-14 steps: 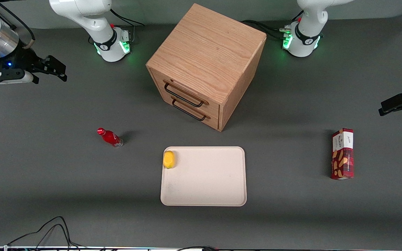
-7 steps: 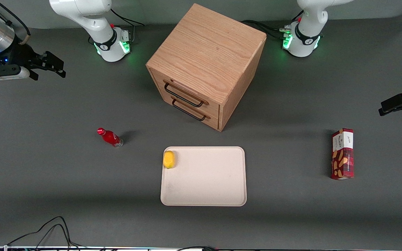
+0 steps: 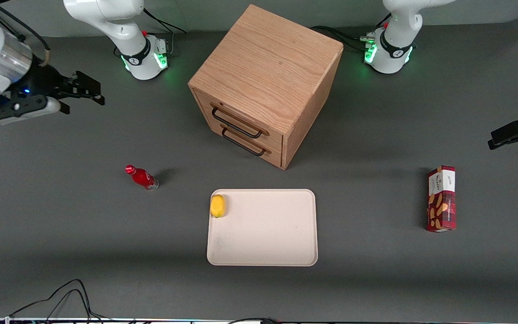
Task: Open upper drawer
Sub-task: 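Move the right gripper toward the wooden cabinet's drawer handles, then lower the open right gripper onto the upper drawer's black handle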
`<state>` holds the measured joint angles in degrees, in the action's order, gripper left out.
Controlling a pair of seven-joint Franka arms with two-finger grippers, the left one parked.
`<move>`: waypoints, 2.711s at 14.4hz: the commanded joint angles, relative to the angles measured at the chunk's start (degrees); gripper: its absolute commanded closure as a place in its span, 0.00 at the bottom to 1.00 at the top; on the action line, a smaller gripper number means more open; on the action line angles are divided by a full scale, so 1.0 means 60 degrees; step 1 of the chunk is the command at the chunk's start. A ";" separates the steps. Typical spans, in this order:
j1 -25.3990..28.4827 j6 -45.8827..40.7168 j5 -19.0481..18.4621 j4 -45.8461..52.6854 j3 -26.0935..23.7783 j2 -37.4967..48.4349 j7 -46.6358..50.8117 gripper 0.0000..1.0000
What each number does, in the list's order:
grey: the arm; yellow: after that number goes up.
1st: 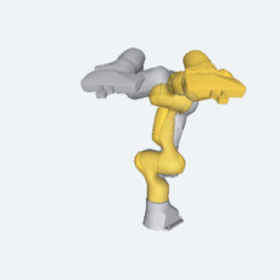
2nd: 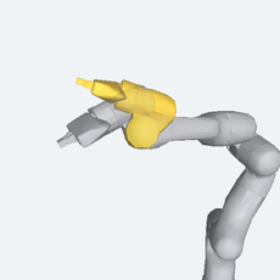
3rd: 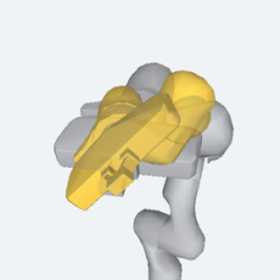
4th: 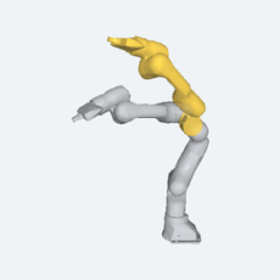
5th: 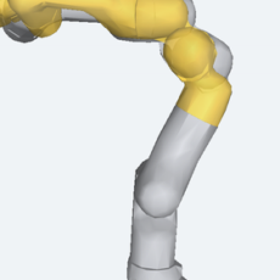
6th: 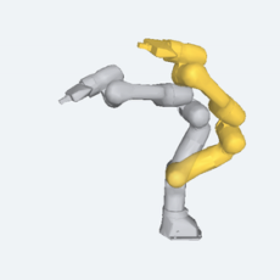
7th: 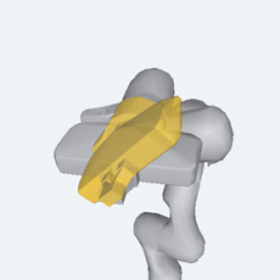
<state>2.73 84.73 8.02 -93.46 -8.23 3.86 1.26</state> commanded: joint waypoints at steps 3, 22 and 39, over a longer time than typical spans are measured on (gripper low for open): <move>0.0028 -0.0220 -0.0047 0.1935 -0.1174 -0.2103 -0.0166 0.00; 0.1478 0.2049 -0.0312 0.2510 -0.3023 -0.4875 -0.3285 0.00; 0.1698 0.3267 -0.0502 0.0651 -0.3067 -0.4686 -0.4077 0.00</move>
<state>13.15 103.35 5.45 -86.29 -26.44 -26.85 -22.19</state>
